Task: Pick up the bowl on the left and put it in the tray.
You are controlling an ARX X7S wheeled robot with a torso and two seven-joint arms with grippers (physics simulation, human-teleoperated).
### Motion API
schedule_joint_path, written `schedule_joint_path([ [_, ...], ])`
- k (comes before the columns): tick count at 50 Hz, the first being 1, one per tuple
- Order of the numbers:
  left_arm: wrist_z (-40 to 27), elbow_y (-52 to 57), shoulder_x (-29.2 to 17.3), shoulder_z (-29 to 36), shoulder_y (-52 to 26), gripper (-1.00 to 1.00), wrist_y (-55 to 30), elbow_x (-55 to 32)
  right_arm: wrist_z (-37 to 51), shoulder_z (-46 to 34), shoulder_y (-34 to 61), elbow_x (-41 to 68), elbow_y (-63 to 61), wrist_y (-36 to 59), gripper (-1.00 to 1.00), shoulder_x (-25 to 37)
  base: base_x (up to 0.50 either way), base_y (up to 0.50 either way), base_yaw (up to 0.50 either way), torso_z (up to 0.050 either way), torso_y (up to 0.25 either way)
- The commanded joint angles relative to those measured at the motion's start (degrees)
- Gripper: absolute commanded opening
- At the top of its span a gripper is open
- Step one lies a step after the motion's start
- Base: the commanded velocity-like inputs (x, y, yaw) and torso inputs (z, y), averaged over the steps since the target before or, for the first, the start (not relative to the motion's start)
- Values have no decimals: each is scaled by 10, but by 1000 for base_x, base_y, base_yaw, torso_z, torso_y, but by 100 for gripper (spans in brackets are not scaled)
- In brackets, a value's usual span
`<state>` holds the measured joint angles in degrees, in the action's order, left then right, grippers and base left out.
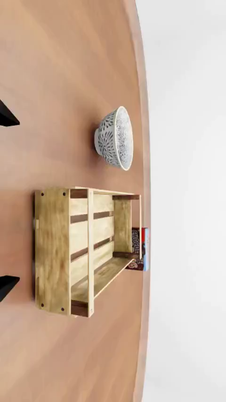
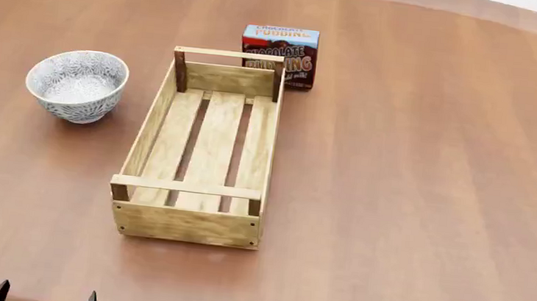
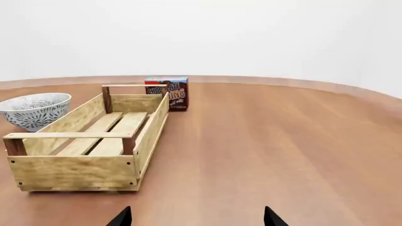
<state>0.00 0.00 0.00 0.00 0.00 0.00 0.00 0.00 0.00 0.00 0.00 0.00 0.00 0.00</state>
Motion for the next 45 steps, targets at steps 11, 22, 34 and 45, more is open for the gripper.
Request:
schedule_joint_path([
  [11,-33,10,-32,41,6,100,7,-24,25,-28,2,31,3,-3,100,24,0,0,0,0,0],
  [22,-9,-42,-17,36,-6,100,7,-1,2,-86,-9,12,6,-39,100,17,0,0,0,0,0],
  [34,-25,-35,-31,50,-13,100,-15,-19,1,-34,-11,64,-5,-29,100,31,0,483,0,0,0],
  [45,-39,-43,-39,59,-14,100,-9,-28,10,-42,-11,81,-2,-29,100,39,0,500,0,0,0],
])
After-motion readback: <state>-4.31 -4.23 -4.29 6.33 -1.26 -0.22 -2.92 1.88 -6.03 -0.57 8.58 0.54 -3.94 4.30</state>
